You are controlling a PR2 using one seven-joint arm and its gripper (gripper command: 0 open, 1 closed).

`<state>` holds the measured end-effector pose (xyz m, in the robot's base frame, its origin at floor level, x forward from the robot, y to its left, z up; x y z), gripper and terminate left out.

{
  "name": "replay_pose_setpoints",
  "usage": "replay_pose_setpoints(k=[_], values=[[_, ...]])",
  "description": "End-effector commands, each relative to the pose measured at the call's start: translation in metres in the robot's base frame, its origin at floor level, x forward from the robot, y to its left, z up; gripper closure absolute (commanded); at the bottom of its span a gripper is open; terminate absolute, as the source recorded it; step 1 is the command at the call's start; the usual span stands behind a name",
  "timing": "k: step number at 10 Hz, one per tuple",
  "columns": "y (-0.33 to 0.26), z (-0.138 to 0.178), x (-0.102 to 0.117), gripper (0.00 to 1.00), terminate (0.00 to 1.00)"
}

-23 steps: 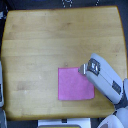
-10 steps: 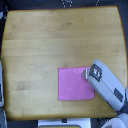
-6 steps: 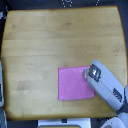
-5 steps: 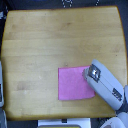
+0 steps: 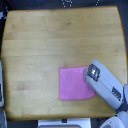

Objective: Folding a cloth

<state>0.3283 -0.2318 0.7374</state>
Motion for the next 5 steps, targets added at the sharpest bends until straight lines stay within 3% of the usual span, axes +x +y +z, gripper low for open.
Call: replay_pose_setpoints(k=[1,5], values=[[0.029,0.010,-0.015,1.00,0.00],[0.033,0.021,-0.011,1.00,0.00]])
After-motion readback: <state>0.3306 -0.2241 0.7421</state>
